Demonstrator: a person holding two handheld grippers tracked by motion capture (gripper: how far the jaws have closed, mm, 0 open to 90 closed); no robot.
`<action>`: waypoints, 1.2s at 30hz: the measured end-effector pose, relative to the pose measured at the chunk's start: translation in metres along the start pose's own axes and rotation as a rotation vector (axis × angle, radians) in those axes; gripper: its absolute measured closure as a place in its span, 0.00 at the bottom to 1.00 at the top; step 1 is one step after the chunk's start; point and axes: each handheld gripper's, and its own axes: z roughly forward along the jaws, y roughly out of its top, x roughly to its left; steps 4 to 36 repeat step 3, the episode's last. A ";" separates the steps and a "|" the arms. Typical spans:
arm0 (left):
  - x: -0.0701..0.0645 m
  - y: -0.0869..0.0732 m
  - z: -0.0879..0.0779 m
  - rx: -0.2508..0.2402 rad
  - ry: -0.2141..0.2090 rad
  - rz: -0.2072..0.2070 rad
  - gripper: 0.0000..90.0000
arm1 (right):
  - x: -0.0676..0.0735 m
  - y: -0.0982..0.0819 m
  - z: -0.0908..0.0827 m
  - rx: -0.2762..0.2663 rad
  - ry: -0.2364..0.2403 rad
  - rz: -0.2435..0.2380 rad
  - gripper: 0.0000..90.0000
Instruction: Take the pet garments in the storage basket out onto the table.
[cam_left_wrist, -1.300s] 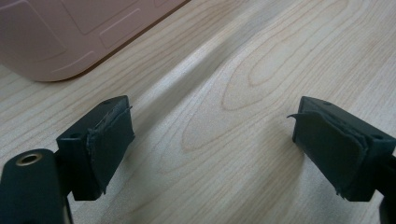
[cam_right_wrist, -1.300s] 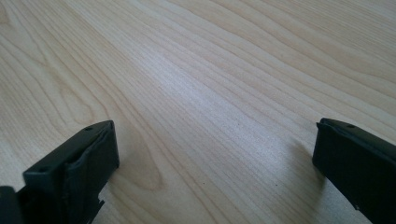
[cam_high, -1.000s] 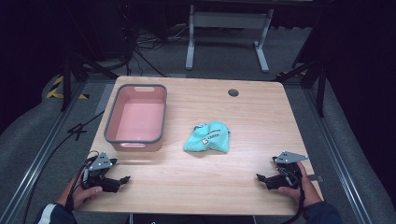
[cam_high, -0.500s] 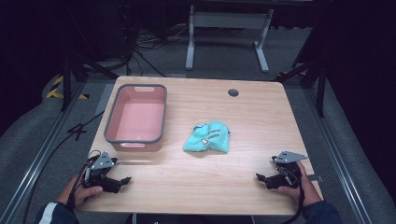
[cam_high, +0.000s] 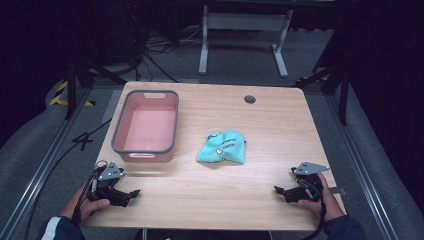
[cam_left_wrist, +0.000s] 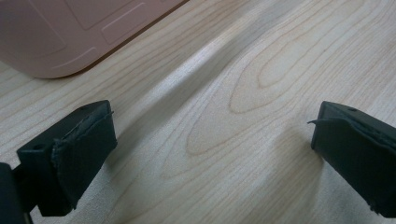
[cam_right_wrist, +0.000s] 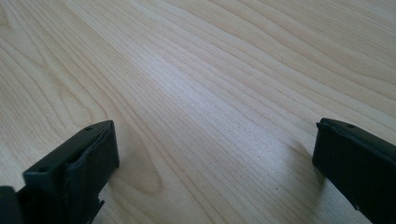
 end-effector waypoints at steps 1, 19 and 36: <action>0.000 0.000 0.000 0.000 -0.001 0.000 0.00 | 0.000 0.000 0.000 0.000 0.000 0.000 0.01; 0.000 0.000 0.000 -0.001 -0.001 0.000 0.00 | 0.000 0.000 0.000 0.000 0.001 -0.001 0.01; 0.000 0.000 0.000 -0.001 -0.001 0.000 0.00 | 0.000 0.000 0.000 0.000 0.001 -0.001 0.01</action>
